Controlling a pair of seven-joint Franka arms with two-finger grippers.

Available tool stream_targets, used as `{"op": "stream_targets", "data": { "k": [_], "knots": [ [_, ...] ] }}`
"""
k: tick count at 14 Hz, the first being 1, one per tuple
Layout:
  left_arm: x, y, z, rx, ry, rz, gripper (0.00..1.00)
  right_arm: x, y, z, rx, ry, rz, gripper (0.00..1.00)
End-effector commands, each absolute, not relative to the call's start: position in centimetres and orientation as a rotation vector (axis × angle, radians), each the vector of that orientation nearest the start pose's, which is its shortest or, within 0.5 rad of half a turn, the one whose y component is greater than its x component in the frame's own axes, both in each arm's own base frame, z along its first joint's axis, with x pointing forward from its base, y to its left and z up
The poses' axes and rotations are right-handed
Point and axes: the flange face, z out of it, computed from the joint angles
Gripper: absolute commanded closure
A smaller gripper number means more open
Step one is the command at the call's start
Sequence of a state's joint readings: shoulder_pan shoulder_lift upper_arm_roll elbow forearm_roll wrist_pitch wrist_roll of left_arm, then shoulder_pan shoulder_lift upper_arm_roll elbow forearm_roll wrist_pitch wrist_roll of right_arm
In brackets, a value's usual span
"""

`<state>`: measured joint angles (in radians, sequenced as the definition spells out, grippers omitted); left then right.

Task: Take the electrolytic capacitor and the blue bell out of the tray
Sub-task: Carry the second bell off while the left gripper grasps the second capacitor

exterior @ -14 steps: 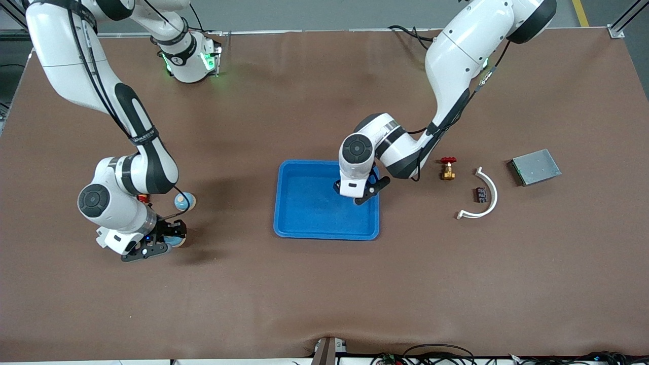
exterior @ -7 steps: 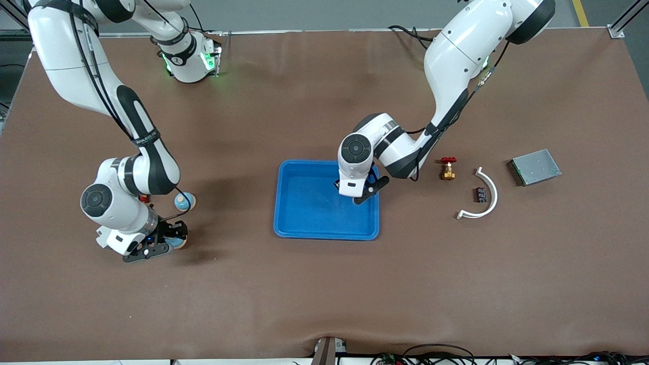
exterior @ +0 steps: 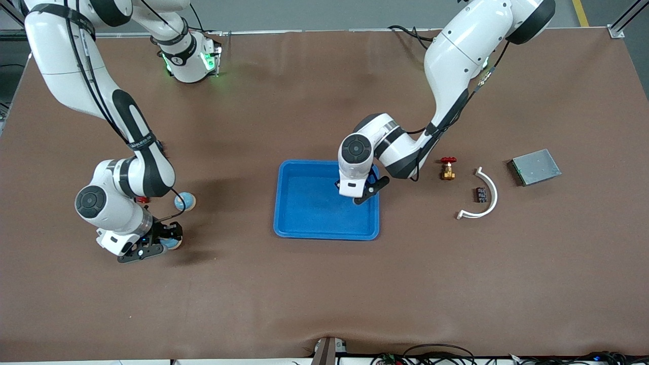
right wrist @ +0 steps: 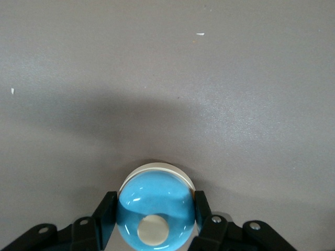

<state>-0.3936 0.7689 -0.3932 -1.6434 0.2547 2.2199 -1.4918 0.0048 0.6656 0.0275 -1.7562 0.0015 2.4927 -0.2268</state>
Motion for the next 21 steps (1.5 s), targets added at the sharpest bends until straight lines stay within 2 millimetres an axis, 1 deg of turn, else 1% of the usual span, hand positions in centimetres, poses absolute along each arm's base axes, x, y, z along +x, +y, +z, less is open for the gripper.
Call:
{"op": "stream_targets", "data": {
  "k": [1,4,5,6,7,10,11,13,15,16,17,20,21],
  "knots": [
    [50.7,-44.9,18.9,-2.915,-0.951,0.147,0.97,66.9,1.8,19.2,-3.083,-0.399,-0.117,1.0],
    [51.7,-44.3,21.1,-2.932,-0.961,0.108,0.99,67.0,2.1,18.9,-3.081,-0.4,-0.133,1.0],
    [52.2,-44.0,22.7,-2.937,-0.972,0.086,0.99,66.9,2.1,18.6,-3.081,-0.4,-0.126,1.0],
    [52.7,-43.5,23.7,-2.937,-0.985,0.073,0.99,66.9,2.2,18.5,-3.08,-0.4,-0.126,1.0],
    [53.4,-42.7,25.4,-2.939,-0.989,0.048,0.99,66.9,2.3,18.3,-3.076,-0.39,-0.122,1.0],
    [55.1,-39.9,29.1,-2.941,-0.93,0.042,0.99,66.9,2.6,18.3,-3.073,-0.387,-0.122,1.0],
    [55.8,-38.4,30.5,-2.939,-0.912,0.042,0.99,66.9,2.5,18.3,-3.074,-0.387,-0.122,1.0],
    [56.9,-35.5,32.4,-2.948,-0.853,0.089,0.99,66.9,2.5,18.3,-3.073,-0.387,-0.122,1.0],
    [58.0,-32.0,34.2,-2.965,-0.79,0.14,0.99,66.8,2.6,18.2,-3.073,-0.389,-0.12,1.0],
    [58.2,-30.4,34.8,-2.973,-0.741,0.156,0.98,66.9,2.6,18.3,-3.073,-0.389,-0.122,1.0],
    [58.4,-28.4,35.6,-2.984,-0.696,0.148,0.98,66.8,2.6,18.2,-3.073,-0.389,-0.12,1.0],
    [58.0,-21.8,37.0,-3.013,-0.525,0.163,0.99,66.9,2.6,18.2,-3.072,-0.385,-0.122,0.99],
    [58.1,-19.8,37.3,-3.034,-0.468,0.18,0.98,66.8,2.4,17.9,-3.071,-0.378,-0.115,0.42]
  ]
}}
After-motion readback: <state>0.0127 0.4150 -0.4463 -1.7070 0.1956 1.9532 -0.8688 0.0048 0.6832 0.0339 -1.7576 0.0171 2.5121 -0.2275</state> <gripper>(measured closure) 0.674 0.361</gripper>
